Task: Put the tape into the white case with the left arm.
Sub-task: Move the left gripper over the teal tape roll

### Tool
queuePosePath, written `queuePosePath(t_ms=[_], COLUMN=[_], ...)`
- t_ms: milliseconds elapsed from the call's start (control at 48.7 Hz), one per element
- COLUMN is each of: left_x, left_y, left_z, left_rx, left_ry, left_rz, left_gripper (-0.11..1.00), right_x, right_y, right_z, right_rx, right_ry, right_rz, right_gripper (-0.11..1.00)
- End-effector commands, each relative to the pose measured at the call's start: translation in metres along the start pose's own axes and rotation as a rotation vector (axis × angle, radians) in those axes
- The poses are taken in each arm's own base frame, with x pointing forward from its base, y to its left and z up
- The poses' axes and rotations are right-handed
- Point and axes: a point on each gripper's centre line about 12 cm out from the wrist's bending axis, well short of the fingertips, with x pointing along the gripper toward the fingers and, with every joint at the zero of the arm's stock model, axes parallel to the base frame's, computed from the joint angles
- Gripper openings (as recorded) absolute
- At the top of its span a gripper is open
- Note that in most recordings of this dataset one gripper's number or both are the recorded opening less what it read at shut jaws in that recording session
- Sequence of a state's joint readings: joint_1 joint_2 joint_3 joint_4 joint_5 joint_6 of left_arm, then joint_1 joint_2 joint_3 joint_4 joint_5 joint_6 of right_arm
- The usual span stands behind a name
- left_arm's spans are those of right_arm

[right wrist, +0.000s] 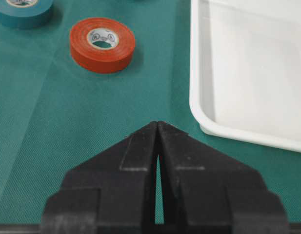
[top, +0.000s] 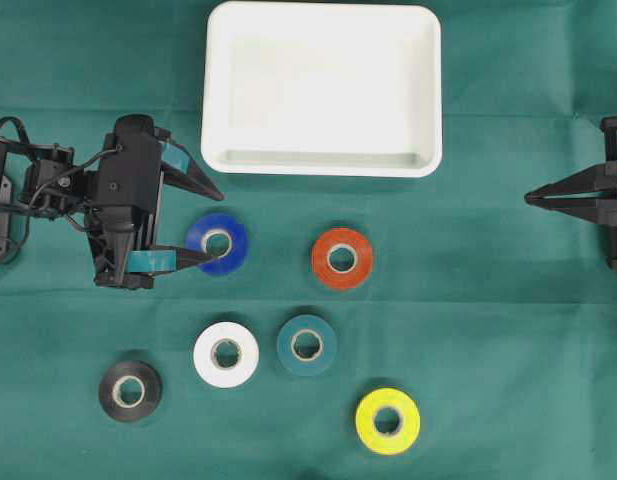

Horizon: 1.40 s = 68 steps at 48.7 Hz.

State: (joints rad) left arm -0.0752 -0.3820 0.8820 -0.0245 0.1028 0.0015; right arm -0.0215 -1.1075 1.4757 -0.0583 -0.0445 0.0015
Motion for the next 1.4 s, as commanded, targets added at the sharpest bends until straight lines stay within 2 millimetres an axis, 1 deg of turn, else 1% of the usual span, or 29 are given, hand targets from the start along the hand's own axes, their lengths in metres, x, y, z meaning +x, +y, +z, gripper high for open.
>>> queuePosePath(t_ms=[0, 123, 246, 472, 616, 698, 883, 985, 1149, 1375], left_x=[-0.002, 0.002, 0.008, 0.018, 0.019, 0.019, 0.019, 0.025, 0.047, 0.076], left_y=[0.001, -0.003, -0.012, -0.039, -0.056, -0.061, -0.062, -0.064, -0.066, -0.06], left_z=[0.01, 0.01, 0.012, 0.013, 0.012, 0.011, 0.013, 0.016, 0.018, 0.018], left_rx=[-0.005, -0.003, 0.011, 0.057, 0.085, 0.095, 0.093, 0.095, 0.099, 0.086], left_ry=[-0.029, -0.021, -0.013, 0.011, 0.021, 0.021, 0.019, 0.022, 0.053, 0.094], left_rz=[0.002, -0.007, -0.032, -0.097, -0.138, -0.151, -0.153, -0.153, -0.148, -0.124], left_gripper=[0.98, 0.98, 0.98, 0.98, 0.98, 0.98, 0.98, 0.98, 0.98, 0.98], right_x=[0.001, 0.001, 0.001, 0.001, 0.001, 0.001, 0.001, 0.001, 0.001, 0.001], right_y=[0.0, 0.0, 0.0, 0.0, 0.0, 0.0, 0.0, 0.0, 0.0, 0.0], right_z=[0.005, 0.005, 0.004, 0.004, 0.004, 0.004, 0.004, 0.004, 0.004, 0.004], right_rx=[0.002, 0.002, 0.002, 0.002, 0.002, 0.0, 0.002, 0.002, 0.0, 0.002], right_ry=[-0.014, -0.012, -0.008, -0.008, -0.008, -0.009, -0.009, -0.009, -0.009, -0.009], right_rz=[-0.002, -0.002, -0.002, -0.002, -0.002, -0.002, -0.002, -0.002, -0.002, -0.002], right_gripper=[-0.09, -0.1, -0.1, -0.09, -0.1, -0.09, -0.09, -0.09, -0.1, -0.1])
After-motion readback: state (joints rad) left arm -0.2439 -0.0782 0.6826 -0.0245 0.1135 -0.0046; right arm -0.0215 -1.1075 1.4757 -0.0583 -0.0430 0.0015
